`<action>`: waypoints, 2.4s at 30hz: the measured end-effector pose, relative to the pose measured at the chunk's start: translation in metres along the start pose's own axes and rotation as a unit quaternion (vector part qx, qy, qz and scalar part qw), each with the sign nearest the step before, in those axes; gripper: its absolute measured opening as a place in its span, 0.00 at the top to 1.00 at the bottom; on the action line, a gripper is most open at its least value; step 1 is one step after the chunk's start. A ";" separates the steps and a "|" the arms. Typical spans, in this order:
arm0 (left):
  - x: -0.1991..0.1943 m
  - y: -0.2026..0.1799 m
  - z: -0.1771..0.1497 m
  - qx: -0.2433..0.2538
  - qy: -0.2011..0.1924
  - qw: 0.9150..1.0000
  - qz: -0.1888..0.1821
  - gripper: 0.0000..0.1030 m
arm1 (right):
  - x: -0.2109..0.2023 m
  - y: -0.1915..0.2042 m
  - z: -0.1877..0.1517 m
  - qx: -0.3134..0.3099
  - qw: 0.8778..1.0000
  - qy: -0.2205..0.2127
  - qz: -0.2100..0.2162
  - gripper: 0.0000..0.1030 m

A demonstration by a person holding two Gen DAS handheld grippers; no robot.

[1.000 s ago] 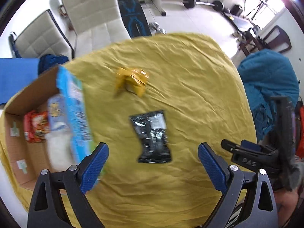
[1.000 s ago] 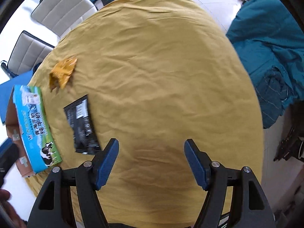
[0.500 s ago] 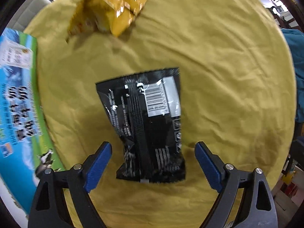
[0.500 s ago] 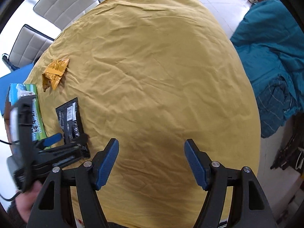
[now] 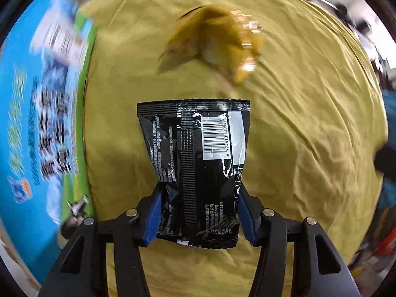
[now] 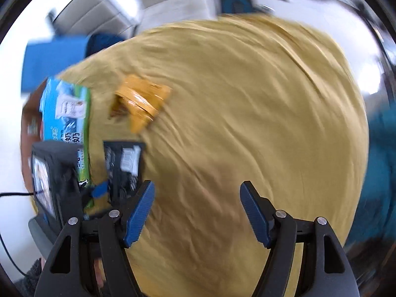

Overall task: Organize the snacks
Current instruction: 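Grasp the yellow packet with the right gripper while the left holds the black packet, then carry the black and yellow packets over the cardboard box and lower them inside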

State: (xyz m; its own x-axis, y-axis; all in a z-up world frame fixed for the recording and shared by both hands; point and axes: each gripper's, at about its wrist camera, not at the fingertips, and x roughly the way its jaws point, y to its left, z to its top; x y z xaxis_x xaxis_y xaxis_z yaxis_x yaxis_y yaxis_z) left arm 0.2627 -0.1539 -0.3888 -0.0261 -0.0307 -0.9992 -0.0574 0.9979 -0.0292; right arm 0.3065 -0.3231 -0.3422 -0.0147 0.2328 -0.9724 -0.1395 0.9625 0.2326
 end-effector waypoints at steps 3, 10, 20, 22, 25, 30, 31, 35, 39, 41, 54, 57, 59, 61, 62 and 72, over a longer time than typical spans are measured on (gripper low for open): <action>0.001 0.021 -0.001 -0.051 -0.008 0.999 0.006 0.50 | 0.013 0.030 0.052 -0.085 0.996 0.012 -0.033 0.28; 0.002 0.047 -0.003 -0.111 -0.014 0.994 0.002 0.50 | 0.058 0.079 0.108 -0.218 0.973 0.068 -0.043 0.28; -0.004 0.051 -0.001 -0.123 -0.005 0.992 -0.018 0.50 | 0.106 0.105 0.126 -0.266 0.956 0.105 -0.070 0.35; -0.006 0.060 0.004 -0.122 -0.005 0.992 -0.017 0.50 | 0.101 0.106 0.125 -0.260 0.958 0.095 -0.072 0.49; 0.001 0.065 0.009 -0.118 -0.004 0.993 -0.013 0.50 | 0.092 0.098 0.121 -0.244 0.961 0.086 -0.094 0.52; 0.001 0.062 0.008 -0.107 -0.003 0.994 -0.005 0.50 | 0.075 0.052 0.092 -0.159 0.973 0.098 -0.138 0.53; 0.002 0.061 0.007 -0.104 -0.003 0.995 -0.004 0.50 | 0.068 0.040 0.084 -0.144 0.974 0.089 -0.153 0.53; 0.002 0.055 0.004 -0.089 -0.003 0.996 0.005 0.50 | 0.049 -0.002 0.043 -0.085 0.980 0.086 -0.161 0.53; -0.006 0.043 -0.002 -0.067 -0.007 0.998 0.011 0.50 | 0.033 -0.036 -0.015 -0.032 0.985 0.081 -0.146 0.53; -0.010 0.037 -0.004 -0.051 -0.009 0.999 0.012 0.50 | 0.031 -0.048 -0.037 -0.005 0.987 0.085 -0.139 0.53; 0.004 -0.009 -0.021 0.014 0.012 1.000 0.002 0.50 | -0.006 -0.092 -0.066 0.036 0.995 0.069 -0.069 0.14; 0.011 -0.020 -0.019 0.024 0.018 1.000 0.001 0.50 | -0.009 -0.092 -0.051 0.003 0.995 0.075 -0.067 0.14; 0.016 -0.026 -0.017 0.026 0.018 1.000 0.002 0.50 | 0.000 -0.095 -0.043 0.005 0.993 0.099 -0.059 0.14; 0.019 -0.030 -0.017 0.026 0.019 0.999 0.001 0.50 | 0.013 -0.100 -0.037 -0.002 0.991 0.114 -0.076 0.19; 0.015 -0.027 -0.017 0.025 0.019 1.000 0.000 0.50 | 0.018 -0.104 -0.035 -0.006 0.989 0.121 -0.087 0.24; -0.034 -0.005 -0.026 0.034 -0.041 0.999 0.011 0.51 | -0.012 -0.104 -0.072 0.044 0.991 0.077 -0.097 0.58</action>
State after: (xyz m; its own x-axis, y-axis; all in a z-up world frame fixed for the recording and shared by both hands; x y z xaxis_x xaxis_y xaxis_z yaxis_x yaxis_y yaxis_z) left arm 0.2374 -0.1595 -0.3543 0.0548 -0.0062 -0.9985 0.0108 0.9999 -0.0056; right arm 0.2503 -0.4359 -0.3564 -0.1480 0.0252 -0.9887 -0.0672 0.9971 0.0354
